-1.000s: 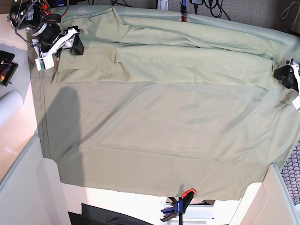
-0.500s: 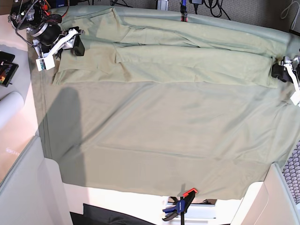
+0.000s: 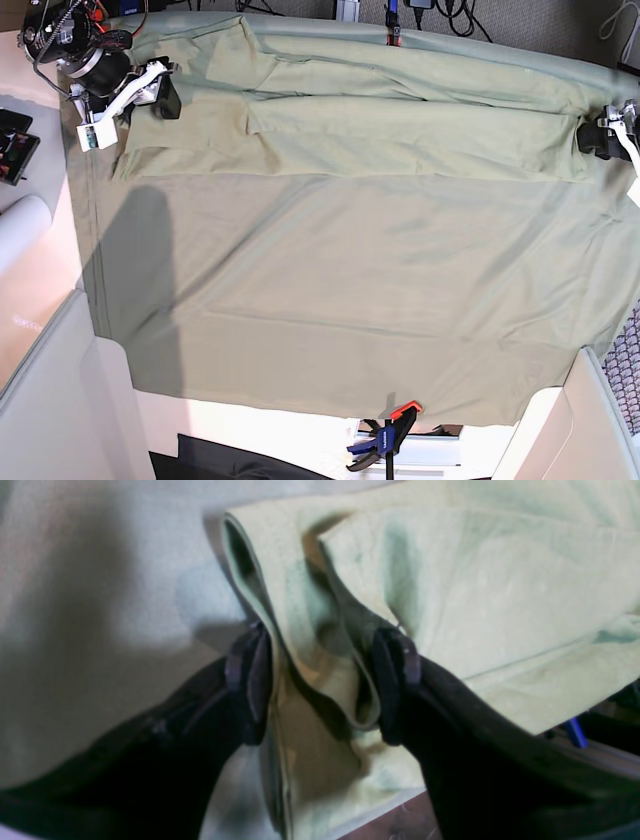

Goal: Fold the T-shirt properly
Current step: 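Fold the sleeve side inward with the left gripper, then release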

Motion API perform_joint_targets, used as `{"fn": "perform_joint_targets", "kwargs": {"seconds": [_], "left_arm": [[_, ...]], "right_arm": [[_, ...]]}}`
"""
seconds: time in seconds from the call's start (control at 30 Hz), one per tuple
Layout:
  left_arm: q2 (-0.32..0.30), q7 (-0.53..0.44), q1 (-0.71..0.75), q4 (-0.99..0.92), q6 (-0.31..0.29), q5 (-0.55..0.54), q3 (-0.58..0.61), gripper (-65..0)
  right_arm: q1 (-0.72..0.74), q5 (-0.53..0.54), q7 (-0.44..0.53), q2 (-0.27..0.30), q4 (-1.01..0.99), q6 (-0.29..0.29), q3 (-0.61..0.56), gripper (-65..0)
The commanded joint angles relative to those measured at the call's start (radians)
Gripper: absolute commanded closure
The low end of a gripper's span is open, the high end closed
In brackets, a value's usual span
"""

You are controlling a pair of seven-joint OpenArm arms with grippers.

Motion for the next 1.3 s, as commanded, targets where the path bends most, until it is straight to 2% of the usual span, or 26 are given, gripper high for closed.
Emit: {"fn": "perform_joint_targets", "kwargs": {"seconds": [0.0, 0.1, 0.3, 0.37, 0.43, 0.5, 0.63, 1.0, 1.27], "left_arm": [[-0.003, 0.036, 0.005, 0.006, -0.022, 0.007, 0.000, -35.2], [0.017, 0.057, 0.005, 0.006, -0.075, -0.051, 0.000, -35.2], [0.047, 0.082, 0.005, 0.006, -0.076, -0.127, 0.000, -35.2], [0.053, 0.094, 0.005, 0.006, -0.076, -0.152, 0.000, -32.6], [0.055, 0.096, 0.004, 0.006, -0.076, -0.173, 0.000, -28.4], [0.056, 0.090, 0.002, 0.006, -0.076, -0.178, 0.000, -21.4], [0.056, 0.026, 0.002, 0.006, -0.076, -0.176, 0.000, 0.0], [0.055, -0.011, -0.088, 0.006, -0.076, -0.129, 0.000, 0.0], [0.035, -0.080, -0.200, -0.004, -0.076, 0.023, 0.000, 0.0]], "right_arm": [[0.008, 0.015, 0.023, 0.011, 0.015, 0.002, 0.008, -32.0], [0.007, 0.015, 0.023, 0.011, 0.015, 0.002, 0.008, -32.0], [0.008, 0.015, 0.023, 0.011, 0.015, 0.002, 0.008, -32.0], [0.008, 0.015, 0.023, 0.011, 0.015, 0.002, 0.008, -32.0], [0.008, 0.015, 0.023, 0.011, 0.015, 0.002, 0.008, -31.9], [0.008, 0.015, 0.023, 0.011, 0.015, 0.002, 0.008, -31.9], [0.008, 0.015, 0.024, 0.011, 0.015, 0.002, 0.008, -31.9], [0.011, 0.014, 0.055, 0.012, 0.015, 0.001, 0.008, -31.9], [0.016, 0.016, 0.065, 0.012, 0.015, 0.001, 0.029, -31.9]]}}
